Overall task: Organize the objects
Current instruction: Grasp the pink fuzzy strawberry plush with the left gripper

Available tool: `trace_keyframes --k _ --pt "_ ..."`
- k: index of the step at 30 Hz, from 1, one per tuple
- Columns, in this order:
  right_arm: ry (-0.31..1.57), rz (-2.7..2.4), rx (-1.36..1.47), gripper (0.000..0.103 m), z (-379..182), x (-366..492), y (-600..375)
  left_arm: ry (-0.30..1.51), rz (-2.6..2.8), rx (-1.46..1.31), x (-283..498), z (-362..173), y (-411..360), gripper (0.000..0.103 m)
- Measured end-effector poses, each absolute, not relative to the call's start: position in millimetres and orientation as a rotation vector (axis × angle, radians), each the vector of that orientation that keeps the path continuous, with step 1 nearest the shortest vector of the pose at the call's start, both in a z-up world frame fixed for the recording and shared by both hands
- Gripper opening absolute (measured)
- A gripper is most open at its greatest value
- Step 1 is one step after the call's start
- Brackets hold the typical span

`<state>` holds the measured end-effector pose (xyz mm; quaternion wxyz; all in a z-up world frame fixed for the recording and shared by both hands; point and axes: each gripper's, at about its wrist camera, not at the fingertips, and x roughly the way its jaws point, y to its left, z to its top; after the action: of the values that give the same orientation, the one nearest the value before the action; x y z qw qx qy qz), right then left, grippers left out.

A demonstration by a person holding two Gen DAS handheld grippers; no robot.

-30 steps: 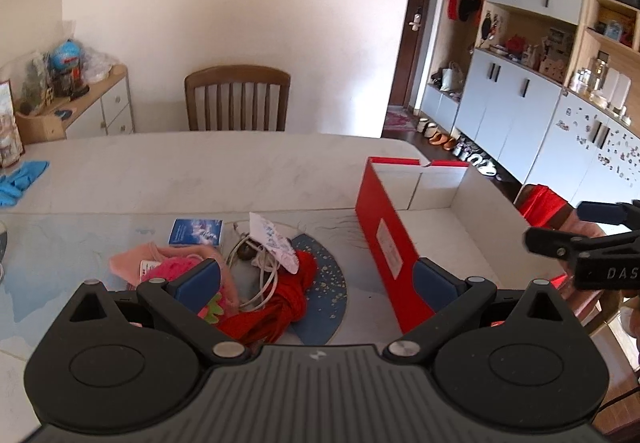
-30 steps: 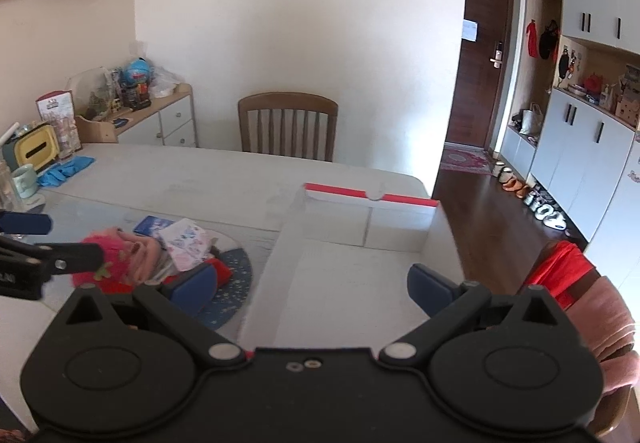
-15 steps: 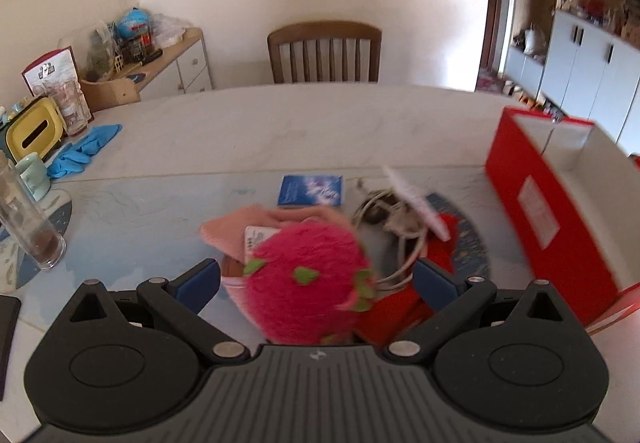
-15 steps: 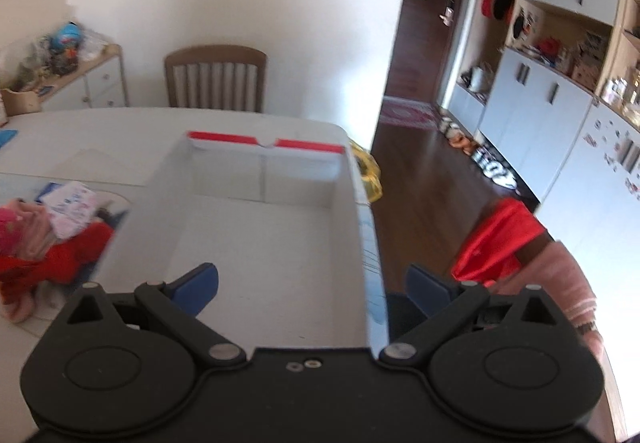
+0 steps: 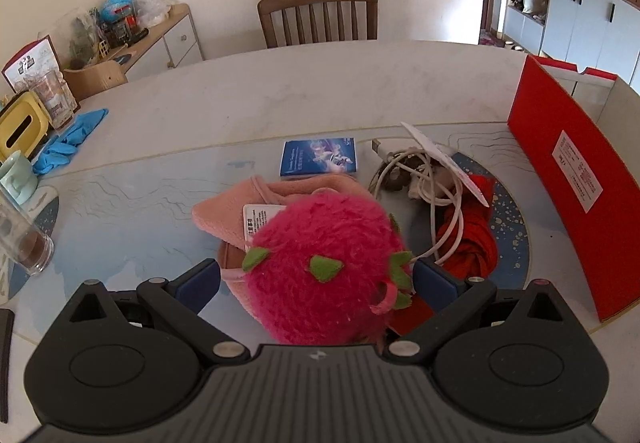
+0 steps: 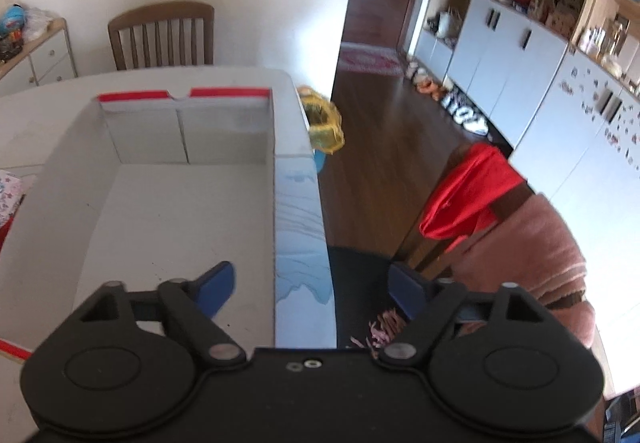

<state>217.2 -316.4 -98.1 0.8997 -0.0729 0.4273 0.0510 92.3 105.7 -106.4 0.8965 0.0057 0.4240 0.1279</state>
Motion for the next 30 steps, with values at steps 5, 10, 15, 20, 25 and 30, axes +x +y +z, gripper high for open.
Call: trace_keyframes --k 5,10,15,20,25,30 --pt "0.930 0.144 -0.131 0.060 -106 221 -317 0.888 0.258 0.022 97 -109 103 0.102" --pt "0.959 0.178 -0.128 0.039 -109 220 -315 0.885 0.250 -0.003 99 -109 103 0.094" --pt "0.978 0.197 -0.146 0.022 -112 220 -314 0.888 0.266 -0.026 100 -109 106 0.079" --pt "0.973 0.224 -0.158 0.009 -113 219 -312 0.877 0.276 -0.055 97 -105 109 0.073" --pt "0.957 0.241 -0.196 0.003 -114 217 -305 0.853 0.440 -0.119 90 -96 105 0.071" --pt "0.962 0.254 -0.184 0.002 -113 219 -307 0.824 0.439 -0.096 85 -74 90 0.071"
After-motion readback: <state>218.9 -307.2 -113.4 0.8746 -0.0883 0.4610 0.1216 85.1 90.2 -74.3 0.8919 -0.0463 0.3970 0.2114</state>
